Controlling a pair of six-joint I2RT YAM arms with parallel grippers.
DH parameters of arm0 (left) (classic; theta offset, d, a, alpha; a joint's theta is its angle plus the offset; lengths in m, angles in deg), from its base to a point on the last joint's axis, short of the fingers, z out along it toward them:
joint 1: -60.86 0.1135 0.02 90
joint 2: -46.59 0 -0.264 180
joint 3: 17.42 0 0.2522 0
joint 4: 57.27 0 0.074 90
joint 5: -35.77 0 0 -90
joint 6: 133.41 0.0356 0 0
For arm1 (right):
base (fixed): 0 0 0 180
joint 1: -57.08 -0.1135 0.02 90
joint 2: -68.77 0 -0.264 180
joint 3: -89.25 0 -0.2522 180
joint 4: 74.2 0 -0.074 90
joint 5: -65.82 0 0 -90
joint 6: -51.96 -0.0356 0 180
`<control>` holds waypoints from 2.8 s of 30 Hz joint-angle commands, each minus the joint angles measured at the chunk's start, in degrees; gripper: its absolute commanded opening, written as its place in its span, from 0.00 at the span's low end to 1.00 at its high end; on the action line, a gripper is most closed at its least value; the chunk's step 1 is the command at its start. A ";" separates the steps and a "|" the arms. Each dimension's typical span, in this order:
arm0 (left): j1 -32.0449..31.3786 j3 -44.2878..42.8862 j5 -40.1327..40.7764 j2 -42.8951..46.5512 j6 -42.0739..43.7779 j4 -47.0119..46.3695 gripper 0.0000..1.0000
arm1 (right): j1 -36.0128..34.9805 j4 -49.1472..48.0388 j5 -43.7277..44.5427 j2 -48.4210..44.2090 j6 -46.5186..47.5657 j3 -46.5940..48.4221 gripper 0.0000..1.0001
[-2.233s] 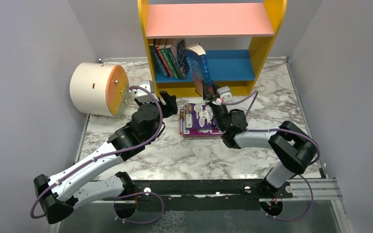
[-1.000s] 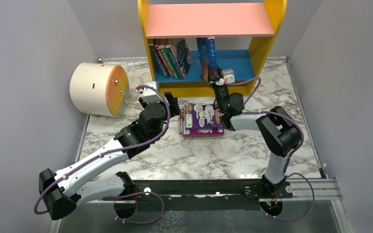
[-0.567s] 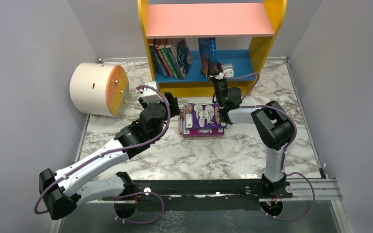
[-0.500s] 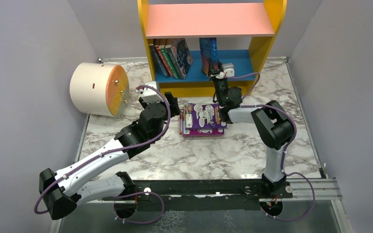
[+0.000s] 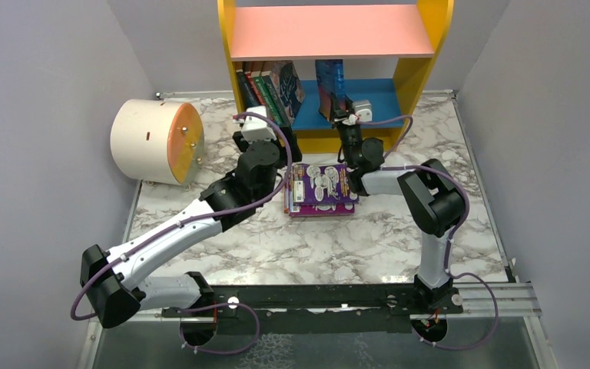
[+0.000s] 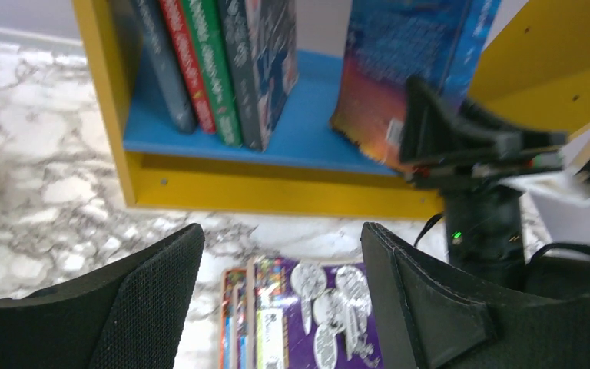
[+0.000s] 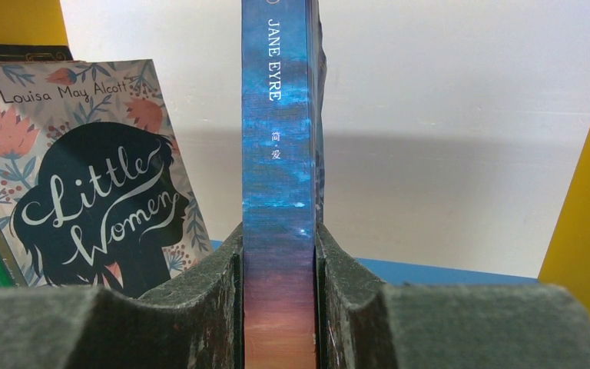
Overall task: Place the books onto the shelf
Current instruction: Place the book on the shelf.
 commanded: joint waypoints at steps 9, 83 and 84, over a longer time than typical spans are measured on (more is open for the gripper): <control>0.82 -17.94 -3.76 -14.10 4.32 -4.65 0.53 | 0.11 -19.30 -4.59 -4.13 -0.52 -5.68 0.01; 7.57 -64.53 -7.27 -52.32 0.71 13.38 0.00 | -1.12 -19.30 -10.11 -5.25 4.87 -9.40 0.01; 7.57 -64.09 -7.54 -51.78 0.50 13.31 0.00 | -1.12 -19.32 -9.68 -5.18 4.74 -9.32 0.01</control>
